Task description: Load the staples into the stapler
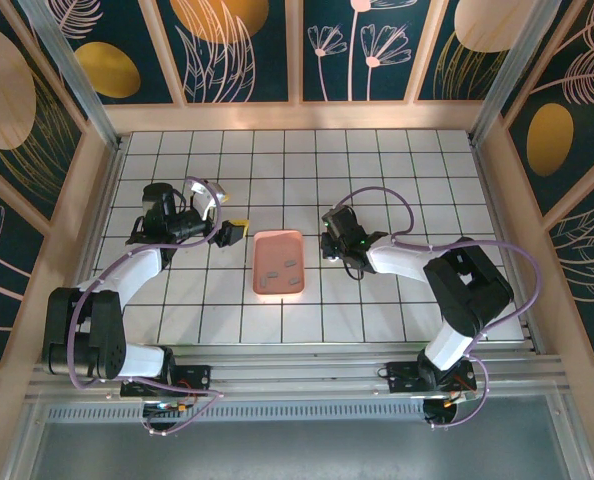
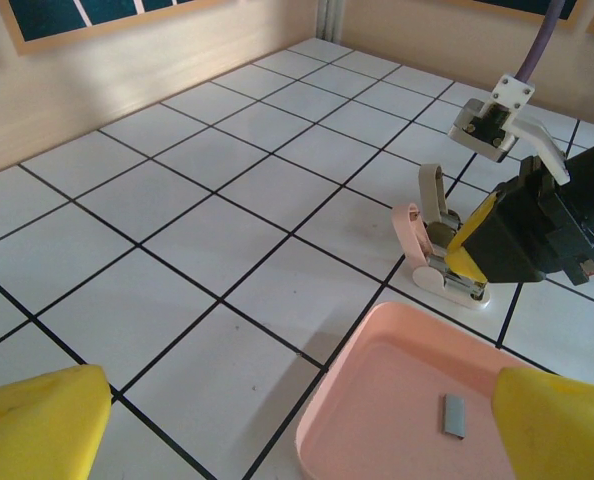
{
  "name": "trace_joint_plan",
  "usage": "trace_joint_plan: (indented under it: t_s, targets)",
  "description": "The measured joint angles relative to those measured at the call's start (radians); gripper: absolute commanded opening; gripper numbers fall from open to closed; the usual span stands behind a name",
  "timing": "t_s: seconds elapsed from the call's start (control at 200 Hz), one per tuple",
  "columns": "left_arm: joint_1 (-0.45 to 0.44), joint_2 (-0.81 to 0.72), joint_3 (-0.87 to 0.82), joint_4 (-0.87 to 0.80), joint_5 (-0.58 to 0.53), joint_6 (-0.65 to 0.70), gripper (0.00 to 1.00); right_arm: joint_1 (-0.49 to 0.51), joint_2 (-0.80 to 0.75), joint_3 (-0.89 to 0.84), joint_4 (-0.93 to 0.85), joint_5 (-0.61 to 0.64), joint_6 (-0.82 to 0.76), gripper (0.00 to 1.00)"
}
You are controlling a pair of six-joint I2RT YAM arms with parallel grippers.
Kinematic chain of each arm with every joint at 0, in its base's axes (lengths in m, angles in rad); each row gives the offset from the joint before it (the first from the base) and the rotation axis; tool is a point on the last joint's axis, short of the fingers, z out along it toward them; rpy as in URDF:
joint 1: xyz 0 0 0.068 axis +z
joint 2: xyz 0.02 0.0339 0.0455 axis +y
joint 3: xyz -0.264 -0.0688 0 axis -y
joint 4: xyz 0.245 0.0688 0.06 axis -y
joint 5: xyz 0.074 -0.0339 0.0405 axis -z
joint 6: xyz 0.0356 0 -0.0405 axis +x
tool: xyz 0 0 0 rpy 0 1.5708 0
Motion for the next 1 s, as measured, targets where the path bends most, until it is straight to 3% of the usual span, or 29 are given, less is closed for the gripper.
trace_joint_plan:
  t_s: [1.001]
  targets:
    - [-0.005,0.000,0.000,0.000,0.000,0.001,0.97,0.010,-0.003,-0.006,-0.037,0.016,-0.015,0.15]
